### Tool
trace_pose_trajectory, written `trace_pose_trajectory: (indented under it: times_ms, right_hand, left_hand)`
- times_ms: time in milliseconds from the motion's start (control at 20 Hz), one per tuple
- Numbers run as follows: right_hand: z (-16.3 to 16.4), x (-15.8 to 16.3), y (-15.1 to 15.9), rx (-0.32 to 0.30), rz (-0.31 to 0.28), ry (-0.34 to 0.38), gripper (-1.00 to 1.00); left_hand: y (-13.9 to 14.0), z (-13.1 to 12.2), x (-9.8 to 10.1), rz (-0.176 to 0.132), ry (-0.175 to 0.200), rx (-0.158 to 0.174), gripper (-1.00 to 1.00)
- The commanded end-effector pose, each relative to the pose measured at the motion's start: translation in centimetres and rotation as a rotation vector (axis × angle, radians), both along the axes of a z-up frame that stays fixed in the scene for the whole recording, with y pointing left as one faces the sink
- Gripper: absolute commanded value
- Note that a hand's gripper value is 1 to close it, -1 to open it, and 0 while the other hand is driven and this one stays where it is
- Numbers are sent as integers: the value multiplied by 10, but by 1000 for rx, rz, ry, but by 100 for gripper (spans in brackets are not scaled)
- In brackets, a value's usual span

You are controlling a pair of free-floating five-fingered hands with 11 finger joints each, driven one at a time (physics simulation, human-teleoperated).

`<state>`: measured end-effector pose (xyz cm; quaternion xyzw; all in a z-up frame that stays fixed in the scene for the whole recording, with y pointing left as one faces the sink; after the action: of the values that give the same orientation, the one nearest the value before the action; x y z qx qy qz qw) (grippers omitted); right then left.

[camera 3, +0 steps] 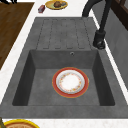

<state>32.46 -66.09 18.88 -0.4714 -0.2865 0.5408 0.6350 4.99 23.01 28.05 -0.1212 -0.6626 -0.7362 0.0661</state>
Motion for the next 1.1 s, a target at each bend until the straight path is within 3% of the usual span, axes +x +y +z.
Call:
trace_pose_trajectory:
  times_ms: [0, 850, 1050]
  right_hand:
    - [0, 0, 3, 11, -124, 2, -100]
    - [39, -37, 46, 124, -156, 137, -100]
    - [43, -44, 61, 121, -148, 183, -100]
  left_hand:
    - [0, 0, 0, 0, 0, 0, 0]
    - [0, 0, 0, 0, 0, 0, 0]
    - [0, 0, 0, 0, 0, 0, 0]
